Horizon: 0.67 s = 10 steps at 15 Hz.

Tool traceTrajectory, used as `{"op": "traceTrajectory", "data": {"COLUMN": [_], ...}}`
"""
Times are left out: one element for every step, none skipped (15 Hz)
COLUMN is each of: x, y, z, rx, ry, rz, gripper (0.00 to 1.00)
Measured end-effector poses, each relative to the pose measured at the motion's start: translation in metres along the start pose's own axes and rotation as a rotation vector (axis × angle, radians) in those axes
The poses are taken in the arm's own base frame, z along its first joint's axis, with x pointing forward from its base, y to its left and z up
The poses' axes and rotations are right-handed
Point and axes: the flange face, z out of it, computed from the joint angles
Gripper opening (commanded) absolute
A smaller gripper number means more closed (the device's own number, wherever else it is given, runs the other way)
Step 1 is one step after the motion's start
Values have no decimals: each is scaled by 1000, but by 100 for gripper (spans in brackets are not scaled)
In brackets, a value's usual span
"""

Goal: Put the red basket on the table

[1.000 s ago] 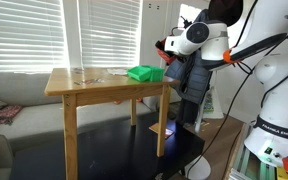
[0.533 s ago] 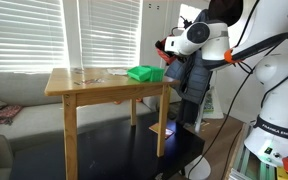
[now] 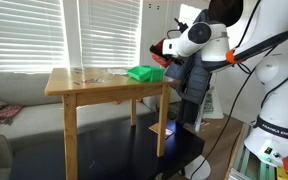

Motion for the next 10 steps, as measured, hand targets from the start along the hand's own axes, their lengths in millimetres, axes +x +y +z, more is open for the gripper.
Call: {"op": "traceTrajectory", "data": {"x": [2,4,7,9,11,13,16,18,20,21], "y": [0,0,0,0,1,2,2,3,4,6], "z": [-1,-1,0,0,1,1,2,2,3,4], "rx": [5,11,18,25,33,39,46,52,59,65], "ry": [14,28,44,61,78,96,115,134,153,170], "rz": [-14,-30,-51,-70,-89,-107,-125,-141,-155,-165], "gripper": [1,1,1,1,1,1,1,1,1,1]}}
